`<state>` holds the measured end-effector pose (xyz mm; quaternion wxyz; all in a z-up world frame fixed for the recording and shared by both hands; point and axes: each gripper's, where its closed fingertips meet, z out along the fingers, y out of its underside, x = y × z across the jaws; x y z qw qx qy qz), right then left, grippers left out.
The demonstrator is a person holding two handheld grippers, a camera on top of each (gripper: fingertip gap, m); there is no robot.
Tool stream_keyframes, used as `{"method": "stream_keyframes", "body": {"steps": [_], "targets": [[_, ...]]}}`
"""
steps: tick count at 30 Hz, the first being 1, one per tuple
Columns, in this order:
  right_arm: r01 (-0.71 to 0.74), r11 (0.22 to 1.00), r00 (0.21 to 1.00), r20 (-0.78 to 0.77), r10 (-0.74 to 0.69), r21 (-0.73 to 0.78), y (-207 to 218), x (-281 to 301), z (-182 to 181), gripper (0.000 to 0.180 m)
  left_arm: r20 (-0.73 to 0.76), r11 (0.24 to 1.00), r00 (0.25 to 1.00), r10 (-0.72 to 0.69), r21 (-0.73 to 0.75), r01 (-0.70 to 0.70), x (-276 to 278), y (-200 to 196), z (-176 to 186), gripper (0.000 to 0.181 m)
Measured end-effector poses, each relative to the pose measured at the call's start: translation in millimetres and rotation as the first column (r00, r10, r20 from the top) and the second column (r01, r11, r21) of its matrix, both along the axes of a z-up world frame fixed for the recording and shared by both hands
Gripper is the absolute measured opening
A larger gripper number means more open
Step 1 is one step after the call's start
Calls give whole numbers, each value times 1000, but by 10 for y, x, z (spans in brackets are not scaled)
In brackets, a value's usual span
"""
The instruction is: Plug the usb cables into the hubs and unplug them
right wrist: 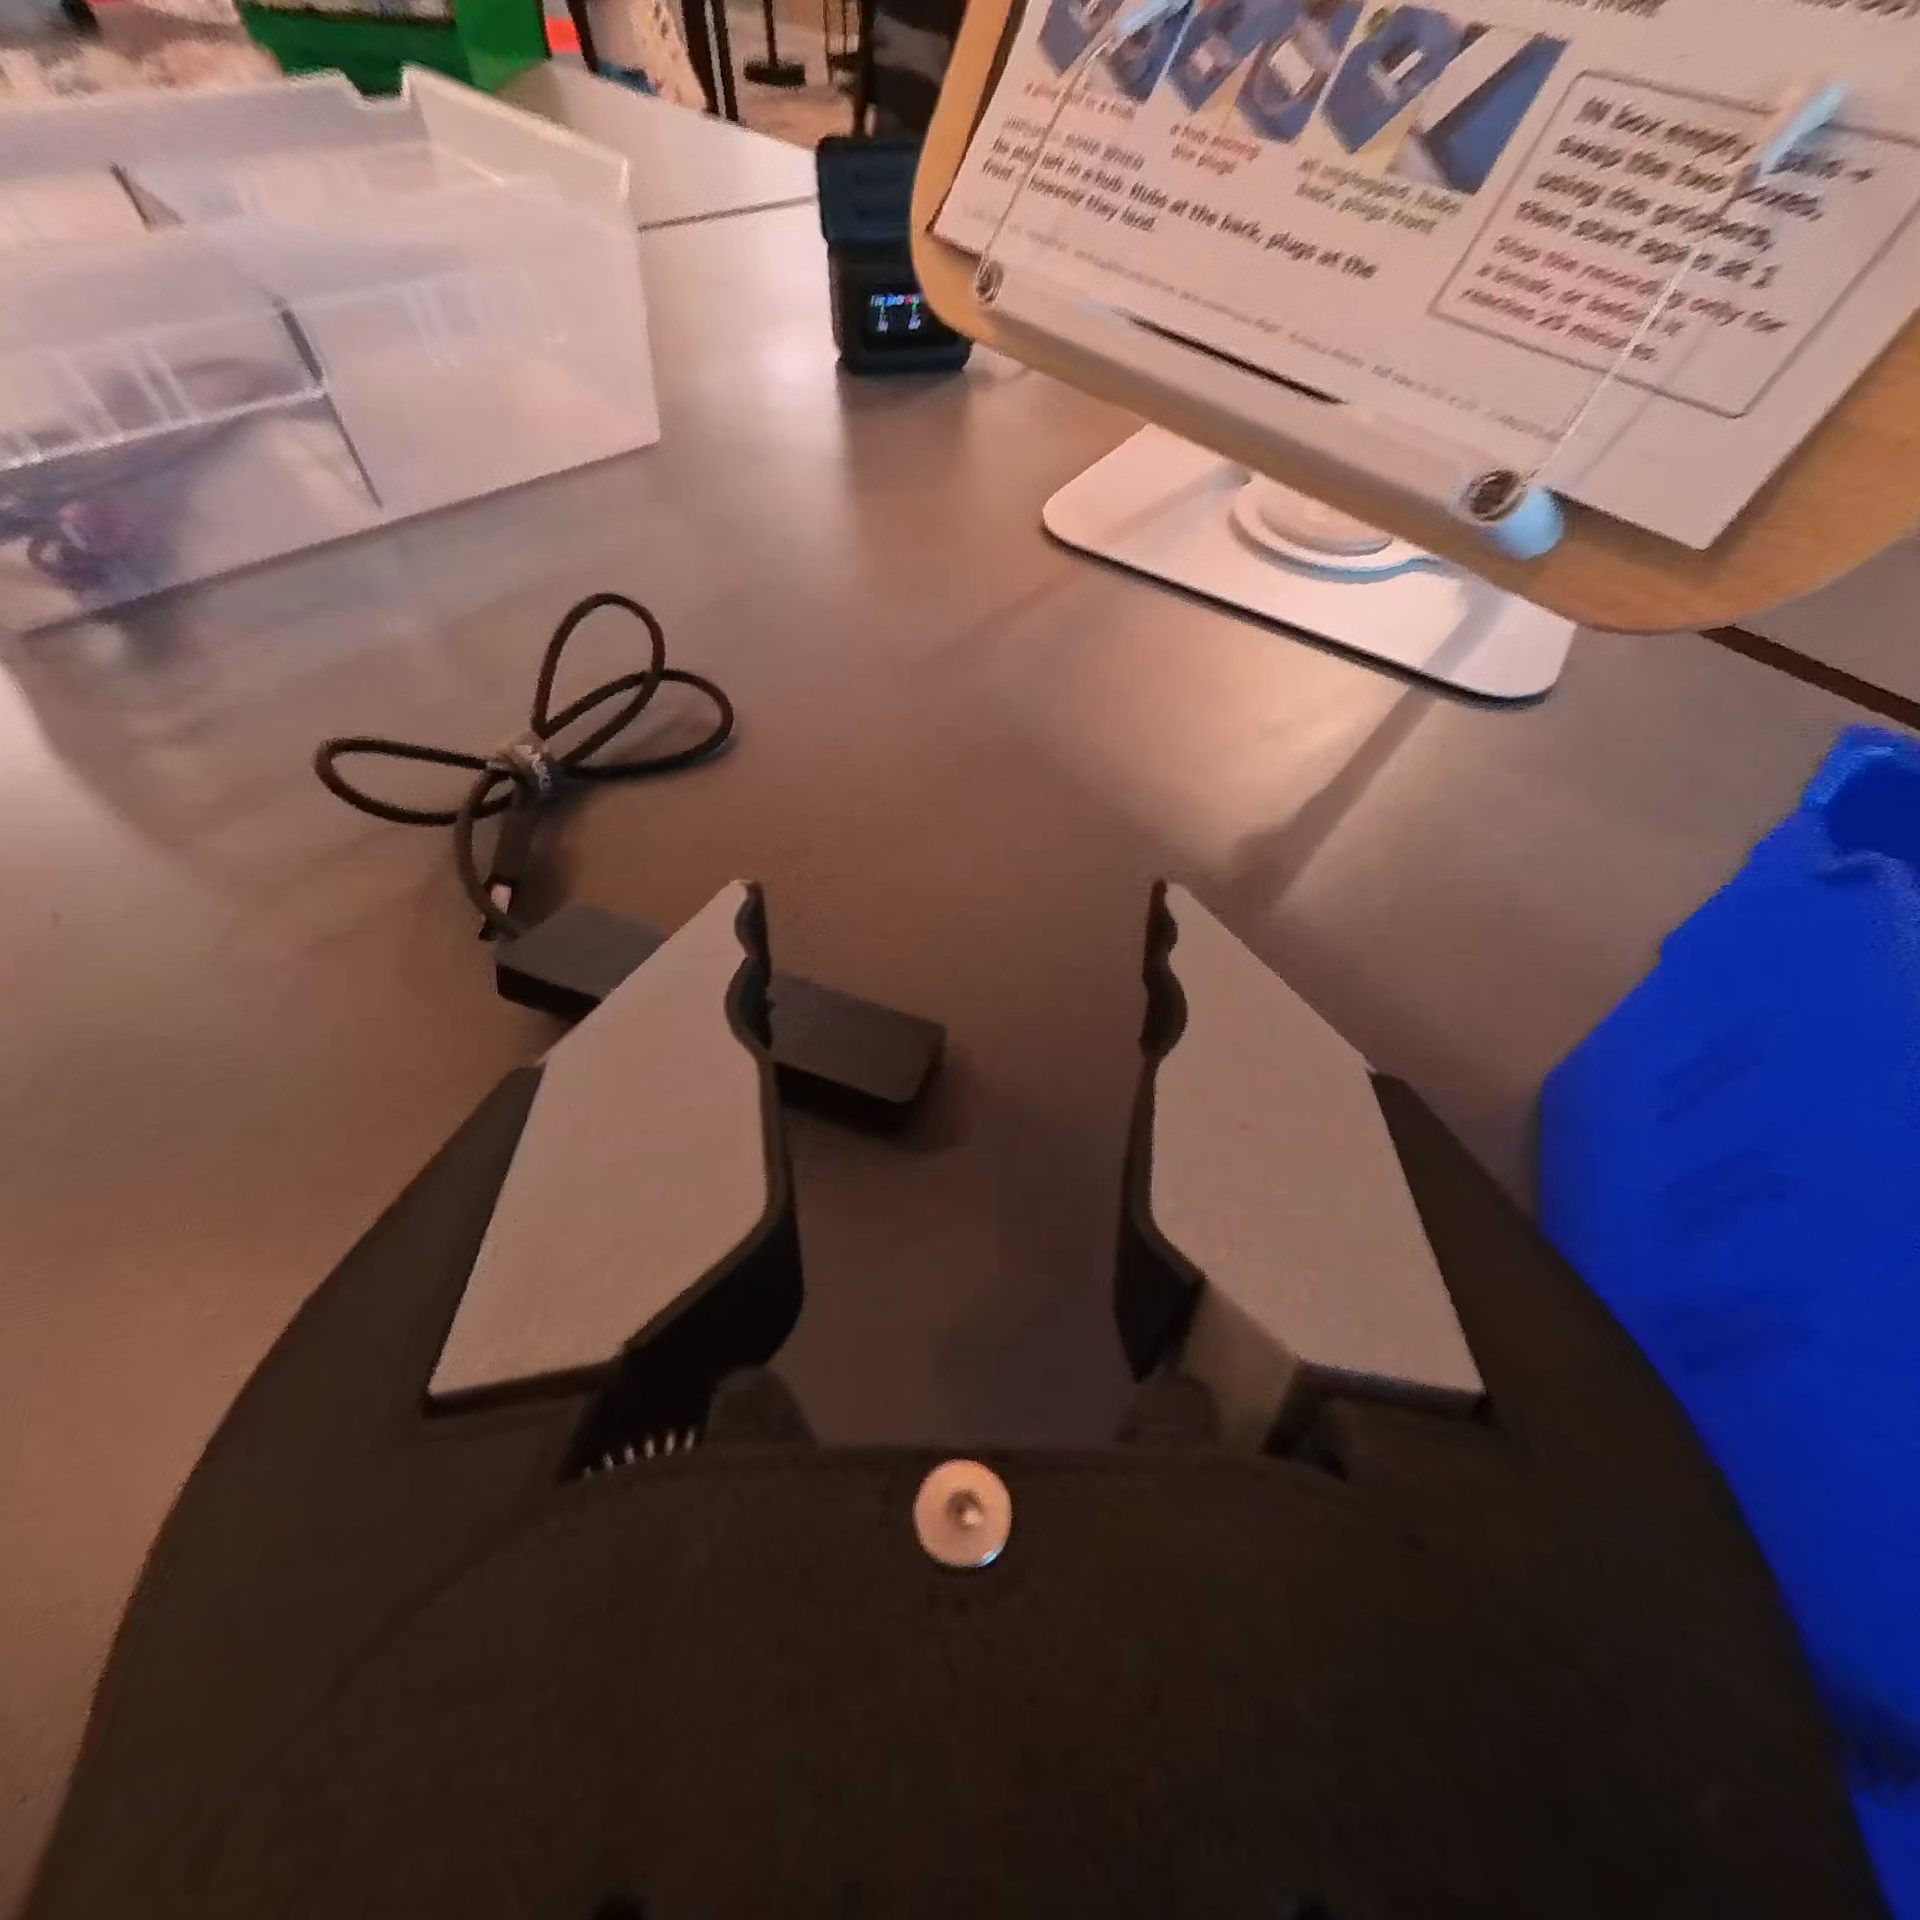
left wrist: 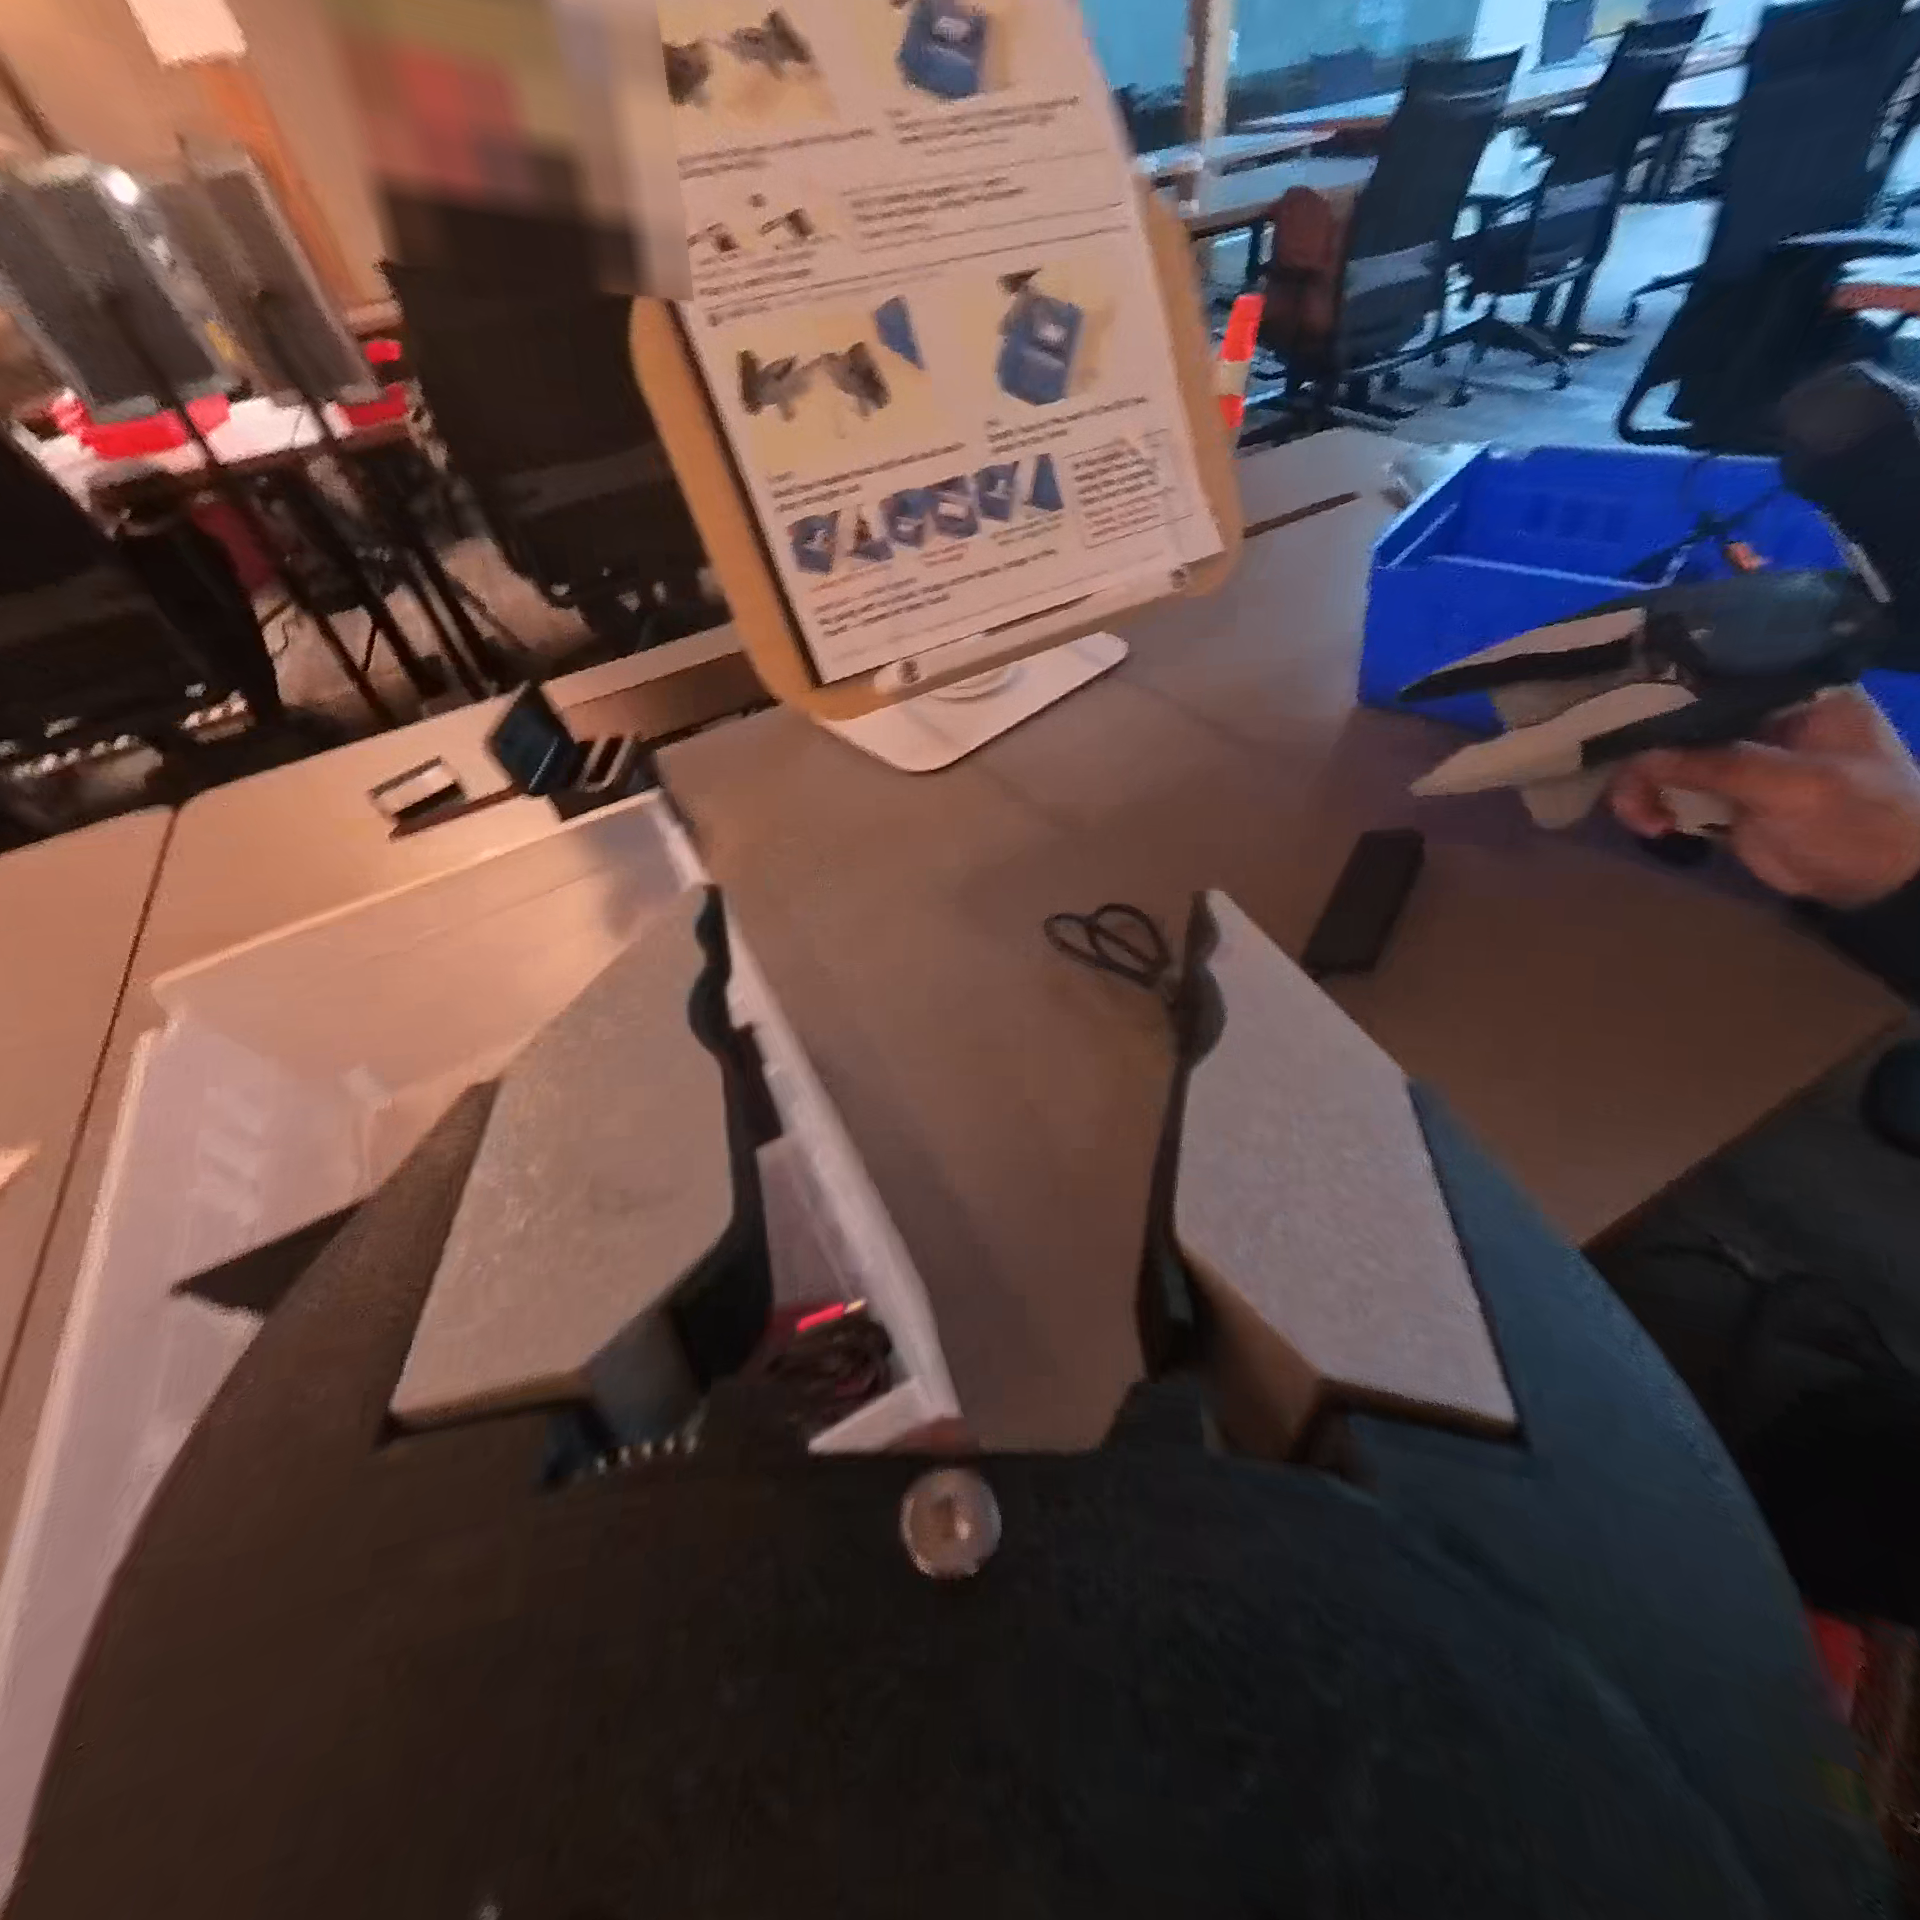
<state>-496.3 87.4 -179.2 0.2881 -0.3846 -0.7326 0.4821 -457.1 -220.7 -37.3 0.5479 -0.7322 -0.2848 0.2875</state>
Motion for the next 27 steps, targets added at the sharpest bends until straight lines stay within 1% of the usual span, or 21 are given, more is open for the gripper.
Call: {"method": "stream_keyframes", "body": {"steps": [1,3,5,7,9,11,14,19,23,27], "targets": [[3,1000,1000,6,-3,21,-18,-9,-28,73,12,999,999,42,-6,-42,-62,-120,-33,88],[1,999,1000,12,-2,49,-53,-17,-62,77,16,987,987,159,0,-159,-213,-396,-64,88],[-4,998,1000,16,3,60,-75,-13,-80,78,16,975,976,219,28,-219,-292,-571,-58,88],[10,998,1000,11,-11,67,-51,-23,-80,77,17,973,975,220,73,-220,-306,-625,-32,88],[44,997,999,-3,-44,63,14,-51,-51,72,36,974,980,195,114,-198,-294,-586,-21,89],[70,997,998,-9,-70,36,72,-68,-14,69,24,976,984,176,125,-178,-283,-520,0,88],[89,996,996,-21,-89,-5,142,-66,45,65,8,979,985,172,107,-172,-292,-452,-13,87],[93,994,995,-25,-95,-50,182,-57,92,60,29,982,985,169,76,-170,-324,-398,-112,87],[93,995,995,-32,-94,-33,168,-57,88,58,38,980,981,188,57,-190,-384,-441,-183,88],[92,996,995,-32,-92,-16,150,-60,71,58,100,975,972,210,56,-217,-434,-522,-288,92]]}}
